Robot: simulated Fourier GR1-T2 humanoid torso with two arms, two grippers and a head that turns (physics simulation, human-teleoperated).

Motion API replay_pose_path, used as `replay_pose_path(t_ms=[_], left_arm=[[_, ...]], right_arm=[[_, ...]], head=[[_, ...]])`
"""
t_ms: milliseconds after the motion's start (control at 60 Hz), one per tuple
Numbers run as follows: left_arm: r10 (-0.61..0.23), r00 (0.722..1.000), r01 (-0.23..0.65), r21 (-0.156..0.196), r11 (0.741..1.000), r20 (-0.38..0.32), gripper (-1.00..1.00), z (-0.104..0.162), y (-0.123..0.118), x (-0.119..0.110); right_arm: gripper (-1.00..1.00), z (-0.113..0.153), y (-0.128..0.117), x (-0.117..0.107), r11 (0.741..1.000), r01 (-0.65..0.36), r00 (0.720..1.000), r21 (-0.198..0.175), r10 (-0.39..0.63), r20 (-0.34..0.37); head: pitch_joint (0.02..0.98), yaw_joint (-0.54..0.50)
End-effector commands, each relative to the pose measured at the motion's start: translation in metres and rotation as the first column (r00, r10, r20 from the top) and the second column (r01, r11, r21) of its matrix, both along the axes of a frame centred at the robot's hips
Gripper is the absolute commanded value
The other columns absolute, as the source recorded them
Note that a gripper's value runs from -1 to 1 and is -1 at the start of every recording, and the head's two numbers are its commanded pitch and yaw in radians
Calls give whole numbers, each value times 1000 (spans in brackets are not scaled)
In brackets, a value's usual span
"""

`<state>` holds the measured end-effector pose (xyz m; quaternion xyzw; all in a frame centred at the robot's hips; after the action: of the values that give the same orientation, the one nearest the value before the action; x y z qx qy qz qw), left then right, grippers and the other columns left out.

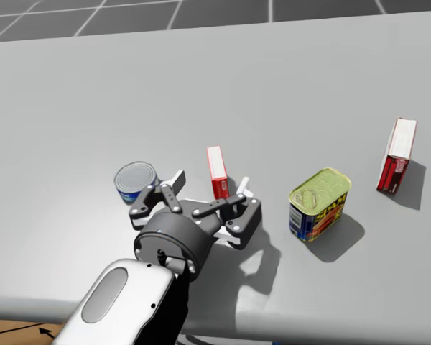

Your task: Grasp the gelatin box and hold it up.

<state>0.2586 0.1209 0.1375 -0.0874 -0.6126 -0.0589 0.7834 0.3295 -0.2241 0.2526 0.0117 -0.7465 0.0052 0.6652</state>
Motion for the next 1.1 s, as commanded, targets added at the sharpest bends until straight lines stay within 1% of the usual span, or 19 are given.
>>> replay_pose_path(t_ms=[17,50,100,200,250,267,283,317,350,383,400,467,583,600,717,733,867,950,1100], left_arm=[[23,999,-23,-6,1000,-33,-1000,-5,-5,17],[26,999,-26,-8,1000,-35,-1000,-6,-6,18],[29,999,-29,7,1000,-31,-1000,-9,-8,21],[27,999,-27,2,1000,-42,-1000,-10,-8,23],[30,999,-30,1,1000,-45,-661,-10,-7,23],[30,998,-30,1,1000,-49,-342,-11,-7,22],[27,998,-28,-4,1000,-58,438,-11,-7,22],[28,998,-28,-5,1000,-57,751,-11,-7,22],[24,998,-24,-2,1000,-54,861,-11,-7,21],[21,998,-21,-2,1000,-53,874,-11,-7,21],[15,999,-15,3,1000,-51,951,-11,-7,20],[8,999,-8,15,1000,-40,952,-11,-7,19],[7,999,-7,19,1000,-33,994,-12,-8,18],[6,1000,-6,20,1000,-30,986,-12,-8,18],[6,1000,-5,25,1000,-28,1000,-12,-8,17],[5,1000,-5,25,1000,-28,1000,-12,-8,17],[4,1000,-4,29,1000,-26,992,-14,-7,17],[5,1000,-4,32,999,-25,1000,-14,-7,16],[7,1000,-6,31,999,-24,1000,-14,-7,16]], right_arm=[[-1000,1,-1,0,1000,2,1000,4,-2,2],[-1000,1,-2,0,1000,2,1000,5,-2,2],[-1000,2,-2,0,1000,3,1000,7,-3,3],[-1000,2,-3,0,1000,3,1000,9,-3,4],[-1000,2,-3,0,1000,3,1000,9,-3,4],[-1000,2,-3,1,1000,4,1000,10,-4,3],[-1000,2,-3,0,1000,4,1000,10,-4,3],[-1000,2,-3,0,1000,4,1000,10,-4,3],[-1000,2,-3,0,1000,4,1000,11,-4,3],[-1000,2,-3,0,1000,4,1000,11,-4,3],[-1000,2,-3,1,1000,4,1000,10,-4,2],[-1000,2,-3,1,1000,4,1000,9,-4,2],[-1000,1,-3,1,1000,6,1000,6,-6,4],[-1000,1,-3,1,1000,8,1000,5,-8,6],[-1000,1,-3,1,1000,9,1000,6,-9,6],[-1000,1,-4,2,1000,10,1000,6,-10,6],[-1000,1,-5,1,1000,12,1000,8,-12,7],[-1000,1,-6,1,1000,13,1000,9,-13,6],[-1000,1,-6,0,1000,13,1000,9,-13,5]], head=[[831,159],[831,158],[831,156],[828,158],[825,158],[824,158],[821,158],[819,159],[817,160],[817,160],[807,163],[793,165],[720,166],[689,169],[606,178],[578,180],[497,183],[461,187],[447,194]])
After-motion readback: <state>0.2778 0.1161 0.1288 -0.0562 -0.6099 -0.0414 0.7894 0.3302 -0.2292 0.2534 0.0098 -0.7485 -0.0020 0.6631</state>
